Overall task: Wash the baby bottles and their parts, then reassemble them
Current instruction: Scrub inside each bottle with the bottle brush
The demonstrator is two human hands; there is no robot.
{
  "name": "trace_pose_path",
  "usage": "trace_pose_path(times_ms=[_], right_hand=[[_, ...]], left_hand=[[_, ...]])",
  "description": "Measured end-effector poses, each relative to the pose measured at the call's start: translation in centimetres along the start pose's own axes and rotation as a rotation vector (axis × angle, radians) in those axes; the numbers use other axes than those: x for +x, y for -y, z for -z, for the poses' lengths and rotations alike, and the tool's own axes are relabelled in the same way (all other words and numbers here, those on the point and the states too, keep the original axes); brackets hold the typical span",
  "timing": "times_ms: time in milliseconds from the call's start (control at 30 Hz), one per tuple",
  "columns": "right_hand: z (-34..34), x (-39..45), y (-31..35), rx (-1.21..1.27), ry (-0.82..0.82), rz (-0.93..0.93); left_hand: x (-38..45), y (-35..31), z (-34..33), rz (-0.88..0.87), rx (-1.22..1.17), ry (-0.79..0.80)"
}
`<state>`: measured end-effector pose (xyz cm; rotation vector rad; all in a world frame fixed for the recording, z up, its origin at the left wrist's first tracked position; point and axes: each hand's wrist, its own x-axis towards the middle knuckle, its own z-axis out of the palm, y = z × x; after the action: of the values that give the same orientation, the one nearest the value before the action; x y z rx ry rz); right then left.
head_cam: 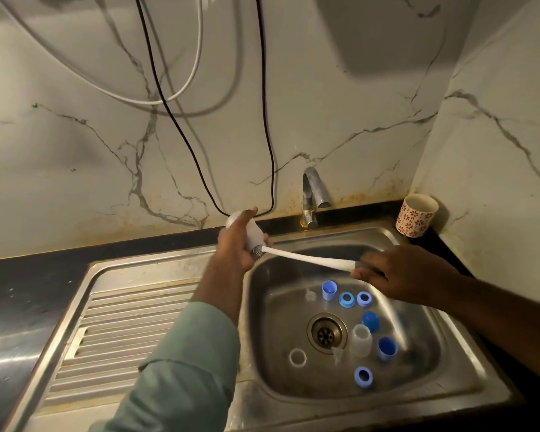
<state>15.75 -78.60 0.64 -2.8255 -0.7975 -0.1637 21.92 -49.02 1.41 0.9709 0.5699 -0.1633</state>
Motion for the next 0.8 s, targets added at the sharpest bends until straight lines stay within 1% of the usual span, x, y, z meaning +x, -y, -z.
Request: trace_pose_path(times_ms=[33, 100, 133, 167, 200, 233, 300, 367, 400, 500, 567, 600, 633, 667, 700, 733, 800], right_hand=[[-0.1, -0.3, 0.2, 0.191, 0.018, -0.049], [-1.0, -1.1, 0.8, 0.549, 0.083, -0.151], [-1.8, -1.4, 1.2, 0.642, 0.103, -0.168], [-2.4, -1.6, 1.4, 0.679, 0.108, -0.167], [-2.8, -1.7, 1.4, 0.686, 0.096, -0.164], [-3.0, -1.7, 1.2, 0.67, 0.073, -0.168], [-2.6, -1.6, 0.4, 0.593, 0.023, -0.186], [-2.2, -1.8, -0.6, 0.437, -0.009, -0.173], [-2.1, -1.9, -0.9, 0.347, -0.01, -0.158], [-2.0, -1.7, -1.0, 0.082, 0.055, -0.099], [-1.9, -1.1, -0.8, 0.063, 0.101, -0.069], [-1.7, -0.8, -0.6, 0.085, 0.103, -0.059], [-1.4, -0.7, -0.5, 0.138, 0.096, -0.058], [-1.1, -0.8, -0.6, 0.226, 0.081, -0.065], [-0.9, -1.0, -0.6, 0.322, 0.066, -0.077], [-0.8, -1.2, -0.6, 0.405, 0.06, -0.09], [-1.1, -1.6, -0.4, 0.513, 0.062, -0.1]], left_hand=[[-0.1, 0.7, 0.1, 0.034, -0.165, 0.131], [-0.4, 2.1, 0.8, 0.032, -0.54, 0.406], [-0.2, 2.8, 1.0, 0.021, -0.682, 0.531], [-0.2, 3.2, 0.9, -0.01, -0.691, 0.58], [-0.1, 3.3, 0.5, -0.027, -0.625, 0.586], [-0.1, 3.2, 0.2, -0.034, -0.494, 0.52], [0.2, 2.5, 0.7, -0.043, -0.251, 0.289], [1.3, 1.4, 2.1, -0.094, -0.126, 0.109], [1.4, 0.7, 2.6, -0.099, -0.04, 0.073], [0.9, -0.4, 1.6, 0.026, 0.115, 0.048], [0.9, -0.5, 0.1, -0.024, 0.248, -0.062], [0.7, -0.5, -0.4, -0.066, 0.262, -0.097], [0.8, -0.3, -0.5, -0.072, 0.195, -0.052], [0.7, -0.1, -0.5, -0.022, 0.029, 0.058], [0.3, 0.3, -0.3, 0.027, -0.136, 0.201], [0.0, 0.8, -0.1, 0.039, -0.302, 0.323], [0.1, 2.3, 0.5, -0.005, -0.527, 0.483]])
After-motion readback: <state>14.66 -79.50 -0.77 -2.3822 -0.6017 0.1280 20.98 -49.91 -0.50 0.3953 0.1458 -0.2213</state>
